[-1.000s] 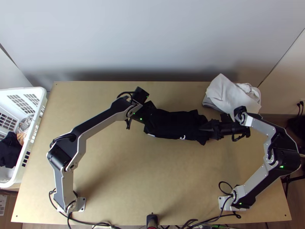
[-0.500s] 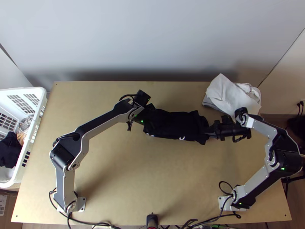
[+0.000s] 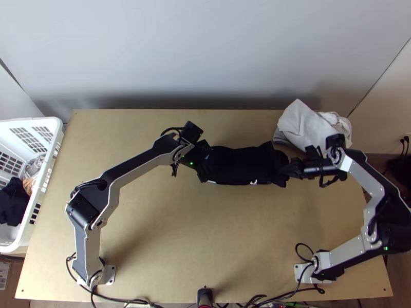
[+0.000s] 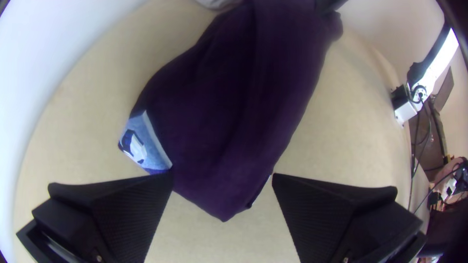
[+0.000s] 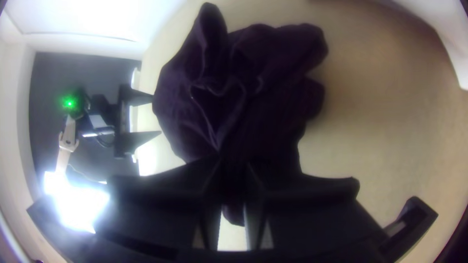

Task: Fold the t-shirt

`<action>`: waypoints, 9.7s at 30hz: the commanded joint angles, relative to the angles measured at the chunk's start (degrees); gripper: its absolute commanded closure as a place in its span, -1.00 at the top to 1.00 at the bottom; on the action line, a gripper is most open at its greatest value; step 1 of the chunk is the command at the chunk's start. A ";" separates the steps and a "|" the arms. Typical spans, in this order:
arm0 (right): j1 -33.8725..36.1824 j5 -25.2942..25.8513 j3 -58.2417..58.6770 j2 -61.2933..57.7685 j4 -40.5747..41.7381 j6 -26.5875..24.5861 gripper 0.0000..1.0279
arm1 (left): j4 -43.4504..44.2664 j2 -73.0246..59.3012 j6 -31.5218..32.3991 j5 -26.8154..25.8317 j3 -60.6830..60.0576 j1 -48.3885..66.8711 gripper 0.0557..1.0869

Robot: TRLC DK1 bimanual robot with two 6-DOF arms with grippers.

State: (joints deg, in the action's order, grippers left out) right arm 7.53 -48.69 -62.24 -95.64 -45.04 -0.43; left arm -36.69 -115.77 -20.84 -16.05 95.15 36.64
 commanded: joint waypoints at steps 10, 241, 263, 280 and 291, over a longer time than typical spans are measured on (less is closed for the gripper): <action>-24.32 27.07 -9.83 15.83 13.66 2.54 -0.95 | 0.74 0.72 1.24 -0.12 0.47 0.01 0.90; 12.33 40.42 -50.70 -34.97 -5.33 1.92 0.91 | -1.19 14.08 -0.96 1.11 -7.00 -7.20 0.90; 11.81 40.42 -57.82 -15.11 -11.13 -0.28 0.91 | -0.49 14.25 0.01 1.20 -7.70 -6.50 0.90; 13.56 40.78 -36.82 -22.58 -2.69 0.87 0.91 | -0.40 18.91 -0.60 1.82 -12.71 -11.42 0.91; 11.54 38.05 -35.32 -8.34 1.88 -0.80 0.91 | -0.49 24.18 0.01 1.73 -15.88 -12.39 0.90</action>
State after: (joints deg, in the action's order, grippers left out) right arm 20.73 -8.49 -99.00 -113.95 -45.21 -0.16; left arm -37.19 -95.00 -21.28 -14.31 81.36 24.80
